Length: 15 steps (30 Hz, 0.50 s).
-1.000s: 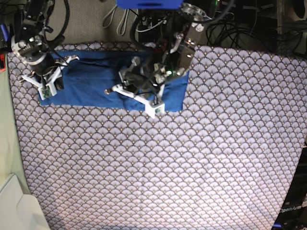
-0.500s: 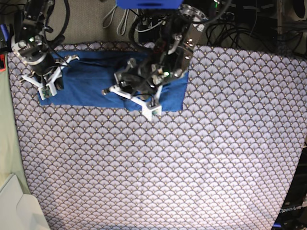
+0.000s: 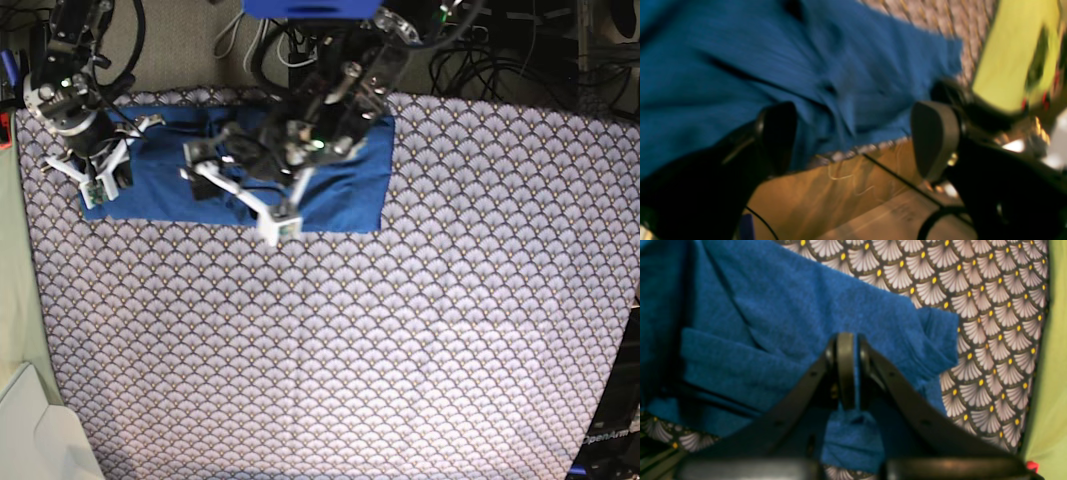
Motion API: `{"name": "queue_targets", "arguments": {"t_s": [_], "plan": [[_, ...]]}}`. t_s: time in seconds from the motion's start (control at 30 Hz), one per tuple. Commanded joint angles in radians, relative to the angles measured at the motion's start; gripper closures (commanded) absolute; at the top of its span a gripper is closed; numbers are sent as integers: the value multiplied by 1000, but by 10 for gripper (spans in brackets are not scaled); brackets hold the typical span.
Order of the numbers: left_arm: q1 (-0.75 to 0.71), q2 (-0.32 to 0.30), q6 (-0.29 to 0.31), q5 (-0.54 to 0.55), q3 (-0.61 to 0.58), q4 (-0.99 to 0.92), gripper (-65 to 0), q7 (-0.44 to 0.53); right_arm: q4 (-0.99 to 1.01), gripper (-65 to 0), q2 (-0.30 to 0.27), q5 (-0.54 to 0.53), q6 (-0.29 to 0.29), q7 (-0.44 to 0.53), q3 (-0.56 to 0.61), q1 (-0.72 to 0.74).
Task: Fold the T-shirt properly
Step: 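Press the folded end flat with the left gripper and release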
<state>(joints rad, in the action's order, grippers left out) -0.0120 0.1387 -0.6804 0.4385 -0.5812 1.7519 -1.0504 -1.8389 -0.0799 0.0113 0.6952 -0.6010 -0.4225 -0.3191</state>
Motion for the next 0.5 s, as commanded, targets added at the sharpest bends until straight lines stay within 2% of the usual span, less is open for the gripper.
{"name": "queue_targets", "arguments": {"t_s": [0.0, 0.13, 0.27, 0.33, 0.37, 0.47], "plan": [[30, 18, -18, 23, -12, 16, -500, 6, -18, -25, -7, -12, 3, 22, -3, 2], [39, 18, -18, 23, -27, 16, -403, 8, -18, -25, -7, -12, 3, 22, -3, 2], [39, 0, -18, 24, -1, 16, -190, 0, -18, -23, -7, -12, 3, 22, -3, 2], [34, -20, -18, 26, 39, 19, -35, -4, -18, -22, -7, -12, 3, 22, -3, 2], [31, -32, -18, 29, 63, 23, 0, -4, -18, -22, -7, -12, 3, 22, -3, 2], [20, -73, -18, 30, 119, 23, -14, -4, -18, -22, -7, -12, 3, 22, -3, 2]]}}
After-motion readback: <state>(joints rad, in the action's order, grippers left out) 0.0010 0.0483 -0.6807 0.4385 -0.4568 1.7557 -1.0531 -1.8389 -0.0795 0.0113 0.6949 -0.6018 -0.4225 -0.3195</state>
